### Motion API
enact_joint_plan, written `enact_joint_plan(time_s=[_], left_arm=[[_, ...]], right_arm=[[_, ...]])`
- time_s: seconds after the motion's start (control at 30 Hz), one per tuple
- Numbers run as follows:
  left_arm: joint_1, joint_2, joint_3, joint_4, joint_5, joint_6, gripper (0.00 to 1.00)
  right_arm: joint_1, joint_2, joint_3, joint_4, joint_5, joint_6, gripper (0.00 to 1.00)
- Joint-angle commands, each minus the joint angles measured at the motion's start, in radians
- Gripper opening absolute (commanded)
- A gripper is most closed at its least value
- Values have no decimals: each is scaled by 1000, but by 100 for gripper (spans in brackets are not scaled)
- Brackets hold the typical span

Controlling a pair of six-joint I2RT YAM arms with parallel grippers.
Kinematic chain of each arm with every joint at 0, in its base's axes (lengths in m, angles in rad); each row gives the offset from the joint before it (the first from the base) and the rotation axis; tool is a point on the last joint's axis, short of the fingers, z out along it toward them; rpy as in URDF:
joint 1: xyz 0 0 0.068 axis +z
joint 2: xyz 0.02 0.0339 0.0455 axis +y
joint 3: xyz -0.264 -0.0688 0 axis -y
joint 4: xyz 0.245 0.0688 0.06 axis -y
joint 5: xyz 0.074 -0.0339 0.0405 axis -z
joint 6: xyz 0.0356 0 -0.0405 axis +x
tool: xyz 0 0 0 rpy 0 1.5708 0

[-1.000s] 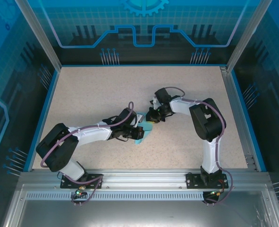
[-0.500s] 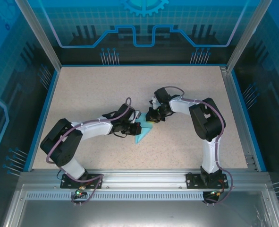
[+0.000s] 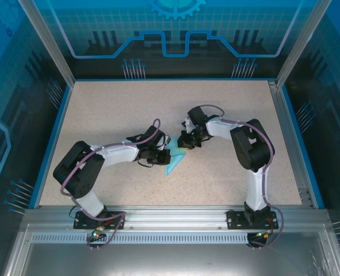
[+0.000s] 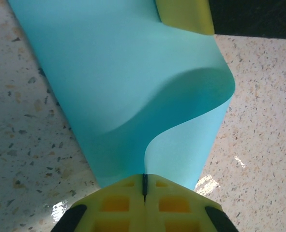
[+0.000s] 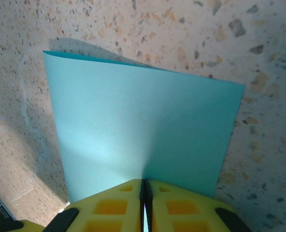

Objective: Fold a paper plane with a square sheet of paper (pick it up from the middle)
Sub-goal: Third fold the triangle at the center of the table.

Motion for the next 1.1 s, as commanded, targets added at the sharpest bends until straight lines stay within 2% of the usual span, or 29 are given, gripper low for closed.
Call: enact_joint_plan(time_s=[0.0,0.33,1.07], left_arm=[[10,11,31,-23,-25,9,0],[11,20,61,-66,-82,29,0],[11,54,68,-66,-100,14,0]], right_arm=[[12,39,0,-72,66,-13,13],[15,41,-1,-72,67,-7,13],[17,37,-1,-83,74,-5,14]])
